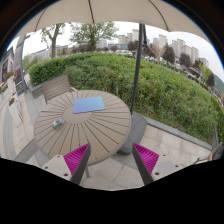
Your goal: Arrange mouse
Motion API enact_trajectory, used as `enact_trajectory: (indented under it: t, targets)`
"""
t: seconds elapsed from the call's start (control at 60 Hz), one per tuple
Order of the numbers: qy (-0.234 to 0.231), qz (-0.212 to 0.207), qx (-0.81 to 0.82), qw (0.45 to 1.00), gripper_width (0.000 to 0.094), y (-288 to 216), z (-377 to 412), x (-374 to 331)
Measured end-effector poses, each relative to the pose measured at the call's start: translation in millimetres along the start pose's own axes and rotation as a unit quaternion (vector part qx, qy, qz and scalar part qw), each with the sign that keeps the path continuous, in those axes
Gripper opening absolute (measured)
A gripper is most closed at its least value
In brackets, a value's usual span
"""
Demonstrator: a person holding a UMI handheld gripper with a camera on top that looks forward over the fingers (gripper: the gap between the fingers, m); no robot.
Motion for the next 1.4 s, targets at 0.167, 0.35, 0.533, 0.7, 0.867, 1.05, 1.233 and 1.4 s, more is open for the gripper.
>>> enact_trajectory:
  t: [0.167,0.35,0.533,0.7,0.867,1.05,1.233,1.4]
  targets:
    - [-0.053,0.010,-0.025,0.998,0.0861,6,100,19]
    - [-0.106,0.014,-0.048,0.993,0.0861,18,223,37]
    - [-0.113,0.018,-0.031,0.993,0.0855,35,311,80]
    - [-0.097,-0.004,-0.020,0.995,0.0858,34,358,142]
    - [-0.090,-0.030,-0.015,0.995,0.0857,24,384,199]
    - [-0.083,-0.024,-0.006,0.996,0.0859,22,400,261]
    - [-0.072,-0.031,0.002,0.997,0.0858,2,406,304]
    - [-0.073,-0.027,-0.003,0.997,0.0842,-15,418,326]
Point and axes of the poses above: the point between the fingertips, and its own axes, seen from behind it with the camera up: z to the left, y down, x forward, the way the camera looks, the point moved 1 cm from there along -x, backward, against the way the camera looks, and after that the axes turned 2 degrees about y, right-handed, at the moved point
